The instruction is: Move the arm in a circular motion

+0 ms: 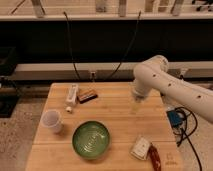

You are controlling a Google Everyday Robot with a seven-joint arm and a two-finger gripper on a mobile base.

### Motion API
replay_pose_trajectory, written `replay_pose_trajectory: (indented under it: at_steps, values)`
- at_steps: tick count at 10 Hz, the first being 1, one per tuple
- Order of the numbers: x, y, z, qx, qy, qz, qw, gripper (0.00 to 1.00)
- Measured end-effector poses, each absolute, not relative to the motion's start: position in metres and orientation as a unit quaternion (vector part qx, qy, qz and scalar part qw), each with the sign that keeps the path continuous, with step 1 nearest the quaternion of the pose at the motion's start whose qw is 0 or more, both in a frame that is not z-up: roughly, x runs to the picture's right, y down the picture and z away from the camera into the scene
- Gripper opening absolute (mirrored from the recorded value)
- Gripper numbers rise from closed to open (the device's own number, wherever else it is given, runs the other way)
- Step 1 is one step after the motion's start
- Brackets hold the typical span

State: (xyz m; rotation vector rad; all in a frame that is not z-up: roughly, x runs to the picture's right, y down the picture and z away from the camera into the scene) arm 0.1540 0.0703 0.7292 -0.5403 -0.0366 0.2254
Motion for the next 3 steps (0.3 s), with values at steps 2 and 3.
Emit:
replay_pose_trajectory:
  at_steps: [2,3]
  values:
    - [0.1563,0.0705,0.7294,-0.266,-0.018,0.113,0.957,0.8]
    - [0.1562,0.0708,0.7294,-0.266,-0.018,0.114,0.957,0.8]
